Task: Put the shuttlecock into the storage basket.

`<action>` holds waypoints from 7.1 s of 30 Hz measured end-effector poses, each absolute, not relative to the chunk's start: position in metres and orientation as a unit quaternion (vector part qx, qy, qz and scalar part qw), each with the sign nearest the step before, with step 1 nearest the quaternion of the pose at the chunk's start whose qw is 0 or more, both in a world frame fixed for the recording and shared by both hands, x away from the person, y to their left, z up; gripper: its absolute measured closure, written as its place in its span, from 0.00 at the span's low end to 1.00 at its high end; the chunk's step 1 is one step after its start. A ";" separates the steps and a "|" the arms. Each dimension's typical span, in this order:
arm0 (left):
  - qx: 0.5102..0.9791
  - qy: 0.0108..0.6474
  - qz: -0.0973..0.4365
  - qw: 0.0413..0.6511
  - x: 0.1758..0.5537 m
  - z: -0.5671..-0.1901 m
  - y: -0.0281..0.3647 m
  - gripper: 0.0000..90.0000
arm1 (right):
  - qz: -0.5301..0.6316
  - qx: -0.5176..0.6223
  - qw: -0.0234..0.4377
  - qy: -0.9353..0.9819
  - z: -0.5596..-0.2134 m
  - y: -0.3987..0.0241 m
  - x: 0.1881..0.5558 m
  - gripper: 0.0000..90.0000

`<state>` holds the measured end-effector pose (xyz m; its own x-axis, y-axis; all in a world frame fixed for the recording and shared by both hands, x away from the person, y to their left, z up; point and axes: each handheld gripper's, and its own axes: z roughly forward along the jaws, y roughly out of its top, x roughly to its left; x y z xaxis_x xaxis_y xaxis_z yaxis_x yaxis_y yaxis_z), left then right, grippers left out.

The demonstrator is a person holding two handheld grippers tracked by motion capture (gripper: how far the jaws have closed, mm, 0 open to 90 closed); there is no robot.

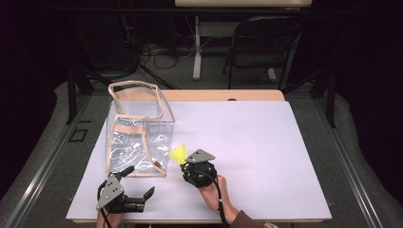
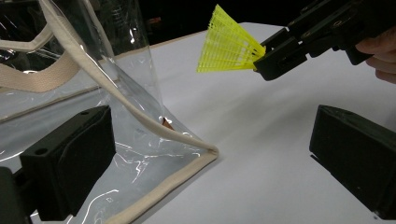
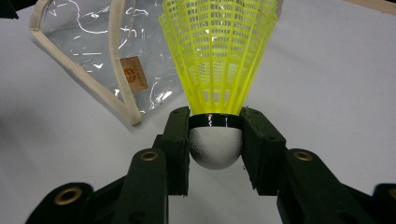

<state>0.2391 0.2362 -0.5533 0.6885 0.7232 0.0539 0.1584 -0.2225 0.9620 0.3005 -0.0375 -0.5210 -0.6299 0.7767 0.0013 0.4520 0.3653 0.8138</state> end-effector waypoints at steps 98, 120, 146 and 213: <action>0.738 0.300 0.260 0.546 0.239 -0.553 0.237 0.00 | 0.430 0.371 0.249 0.784 -0.446 -0.058 0.358 0.72; 0.738 0.300 0.259 0.546 0.239 -0.553 0.237 0.00 | 0.429 0.375 0.238 0.787 -0.436 -0.058 0.378 0.72; 0.737 0.301 0.258 0.547 0.239 -0.553 0.236 0.00 | 0.419 0.373 0.231 0.795 -0.421 -0.053 0.397 0.72; 0.740 0.296 0.257 0.547 0.239 -0.553 0.236 0.00 | 0.409 0.356 0.223 0.810 -0.368 -0.030 0.435 0.72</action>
<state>0.2391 0.2357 -0.5534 0.6922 0.7195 0.0561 0.1575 -0.2264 0.9612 0.4353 -0.0304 -0.3678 -0.6476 0.7587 -0.0707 0.3934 0.4123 0.8217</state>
